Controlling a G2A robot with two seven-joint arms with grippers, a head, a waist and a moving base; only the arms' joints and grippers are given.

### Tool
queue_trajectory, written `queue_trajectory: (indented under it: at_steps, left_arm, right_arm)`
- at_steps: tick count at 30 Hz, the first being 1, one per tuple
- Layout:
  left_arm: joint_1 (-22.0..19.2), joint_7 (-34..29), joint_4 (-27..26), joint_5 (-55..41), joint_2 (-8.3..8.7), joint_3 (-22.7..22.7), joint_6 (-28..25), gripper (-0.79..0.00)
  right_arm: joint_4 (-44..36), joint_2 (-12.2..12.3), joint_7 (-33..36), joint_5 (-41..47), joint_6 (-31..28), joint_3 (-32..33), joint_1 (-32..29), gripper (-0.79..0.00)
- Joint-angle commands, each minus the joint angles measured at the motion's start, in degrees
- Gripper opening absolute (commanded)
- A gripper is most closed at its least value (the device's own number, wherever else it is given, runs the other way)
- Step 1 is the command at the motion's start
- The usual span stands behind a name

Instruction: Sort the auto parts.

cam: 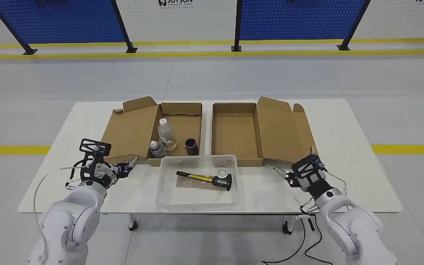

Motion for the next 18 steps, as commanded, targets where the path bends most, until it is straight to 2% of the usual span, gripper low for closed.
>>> queue_trajectory:
  at_steps: [1, 5, 8, 13, 18]
  left_arm:
    - [0.0, 0.0, 0.0, 0.0, 0.00, 0.0, 0.0, 0.000]
    - [0.0, 0.0, 0.0, 0.0, 0.00, 0.0, 0.0, 0.000]
    - [0.0, 0.0, 0.0, 0.0, 0.00, 0.0, 0.0, 0.000]
    - [0.0, 0.0, 0.0, 0.0, 0.00, 0.0, 0.0, 0.000]
    - [0.0, 0.0, 0.0, 0.0, 0.00, 0.0, 0.0, 0.000]
  right_arm:
    - [-1.5, 0.2, 4.3, 1.1, -4.7, -1.0, 1.4, 0.000]
    - [-3.7, 0.6, 13.4, 5.7, -14.7, -3.7, 4.4, 0.000]
    - [-3.5, 0.8, 20.7, 9.8, -19.8, -6.2, 7.4, 0.000]
    - [-1.5, 0.8, 30.1, 16.3, -23.7, -11.8, 12.7, 0.000]
    - [0.6, 0.7, 36.4, 22.5, -24.0, -16.6, 16.6, 0.000]
